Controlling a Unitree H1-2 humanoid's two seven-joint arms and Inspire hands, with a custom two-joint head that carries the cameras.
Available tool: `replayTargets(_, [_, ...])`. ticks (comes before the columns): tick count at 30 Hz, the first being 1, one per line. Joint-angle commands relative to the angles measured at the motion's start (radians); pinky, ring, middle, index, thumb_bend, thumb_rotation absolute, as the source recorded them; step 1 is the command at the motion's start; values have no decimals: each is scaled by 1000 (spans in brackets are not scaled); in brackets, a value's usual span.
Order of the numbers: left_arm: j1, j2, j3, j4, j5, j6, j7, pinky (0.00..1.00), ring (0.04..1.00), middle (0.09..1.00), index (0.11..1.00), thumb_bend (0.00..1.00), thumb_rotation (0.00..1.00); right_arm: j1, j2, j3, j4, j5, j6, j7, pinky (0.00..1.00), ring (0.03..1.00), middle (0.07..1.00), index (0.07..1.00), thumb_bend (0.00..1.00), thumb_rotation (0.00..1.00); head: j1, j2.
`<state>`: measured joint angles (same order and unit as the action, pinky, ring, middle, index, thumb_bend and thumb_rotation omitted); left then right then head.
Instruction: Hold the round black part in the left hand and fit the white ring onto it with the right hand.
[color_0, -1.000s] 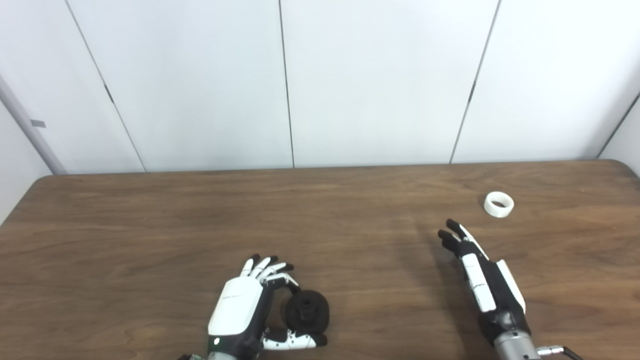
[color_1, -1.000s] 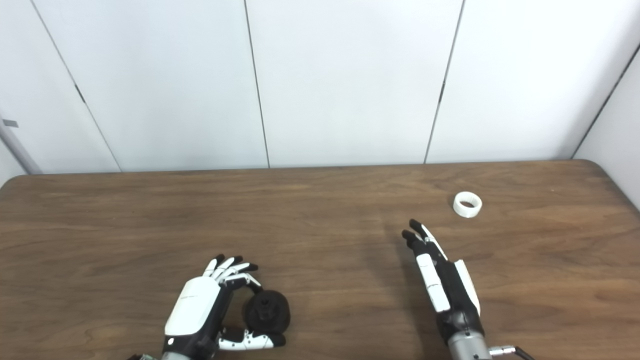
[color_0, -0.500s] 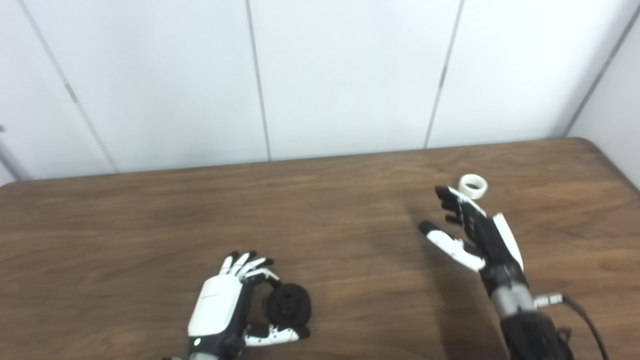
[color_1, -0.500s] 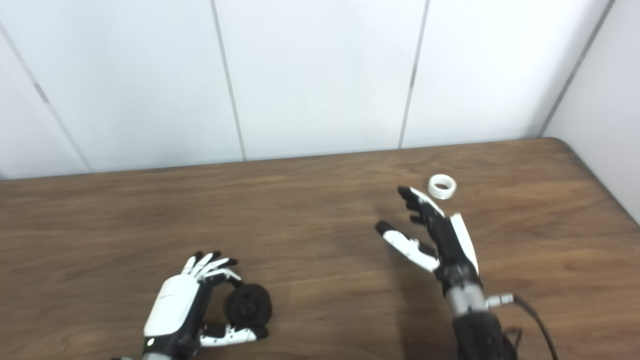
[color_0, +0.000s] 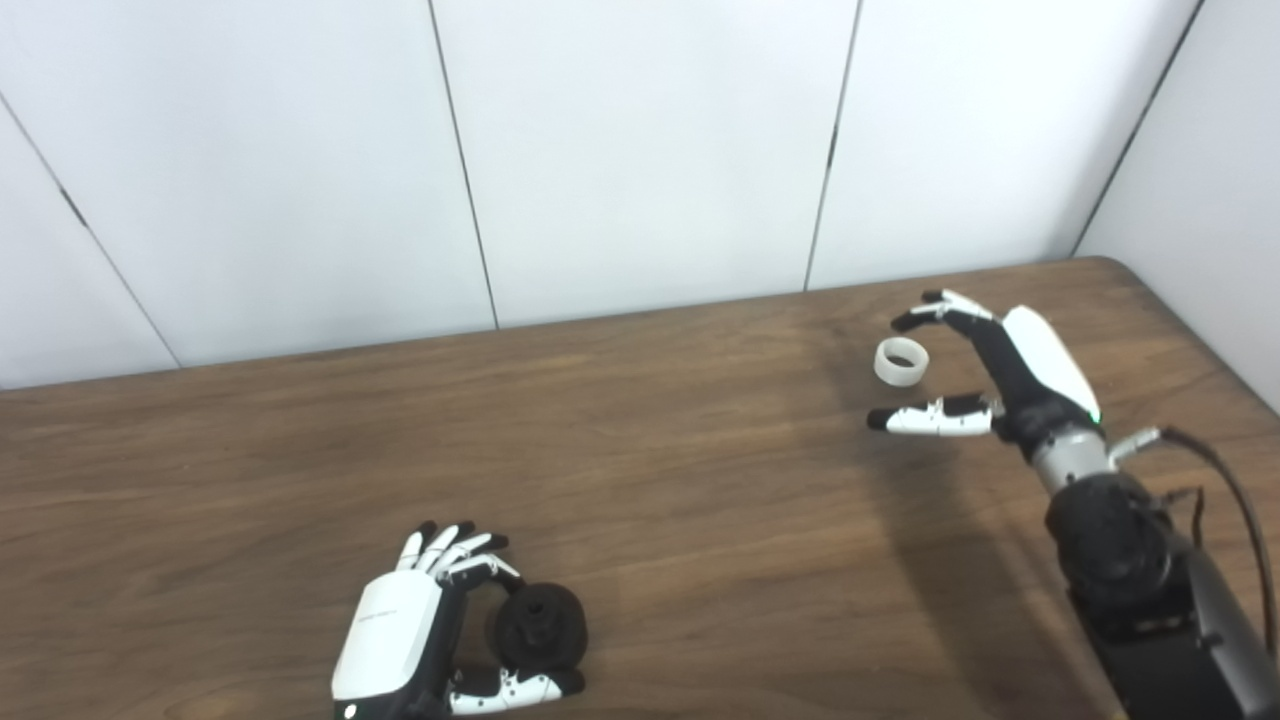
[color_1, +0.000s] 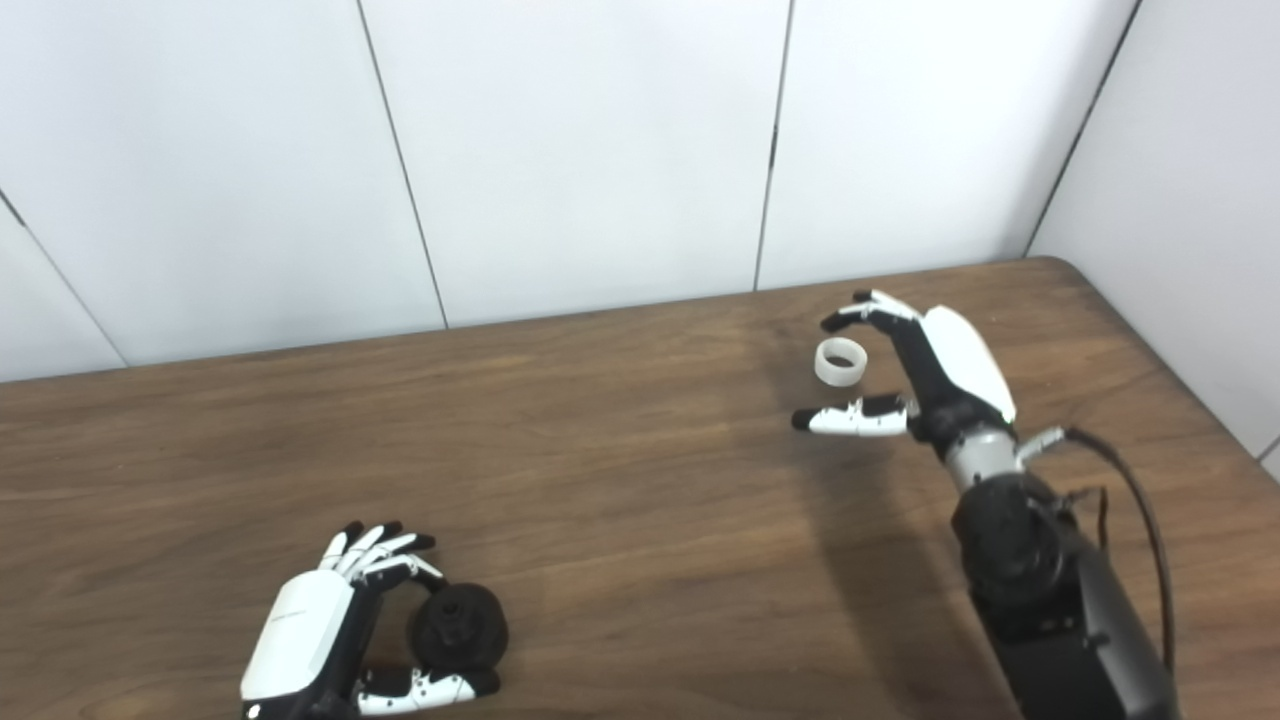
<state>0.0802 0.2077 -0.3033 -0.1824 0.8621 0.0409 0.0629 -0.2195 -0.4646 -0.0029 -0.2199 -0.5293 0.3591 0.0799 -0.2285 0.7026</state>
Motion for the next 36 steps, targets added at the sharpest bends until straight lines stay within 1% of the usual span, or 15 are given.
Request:
replayTargets(1, [16, 24, 10, -15, 10, 12, -21, 1000, 916, 816, 484, 524, 53, -58, -25, -4, -1, -19, -10, -3, 875, 951, 912, 699, 786, 233, -5, 1])
replayTargets(3, [18, 25, 13, -21, 9, 12, -25, 1000, 915, 816, 484, 524, 53, -80, -40, -1, 24, -29, -1, 10, 904, 966, 920, 705, 805, 224, -16, 1])
replayTargets(5, [21, 27, 17, -26, 6, 13, -30, 1000, 916, 817, 484, 523, 53, -106, -60, 9, 64, -47, 1, 20, 958, 989, 934, 713, 815, 224, -32, 0])
replayTargets(9, [26, 27, 25, -33, 6, 13, -41, 1000, 916, 819, 484, 523, 53, -150, -87, 27, 141, -65, -11, 28, 994, 998, 948, 716, 844, 233, -43, -3])
replayTargets(18, [31, 29, 34, -42, 11, 7, -50, 1000, 912, 818, 485, 524, 52, -243, -114, 80, 290, -90, 6, 65, 1000, 1000, 977, 746, 852, 251, -53, -6])
replayTargets(22, [35, 27, 36, -46, 13, 10, -49, 1000, 910, 814, 485, 524, 52, -282, -128, 111, 348, -108, 14, 89, 1000, 1000, 982, 760, 864, 287, -57, -7])
replayTargets(28, [39, 24, 37, -56, 14, 11, -53, 1000, 909, 812, 484, 524, 52, -316, -138, 138, 386, -120, 40, 118, 1000, 1000, 988, 774, 858, 308, -54, -7])
replayTargets(36, [44, 20, 37, -70, 18, 17, -61, 1000, 911, 814, 484, 524, 53, -358, -140, 166, 452, -125, 57, 130, 1000, 1000, 988, 762, 845, 303, -46, -4])
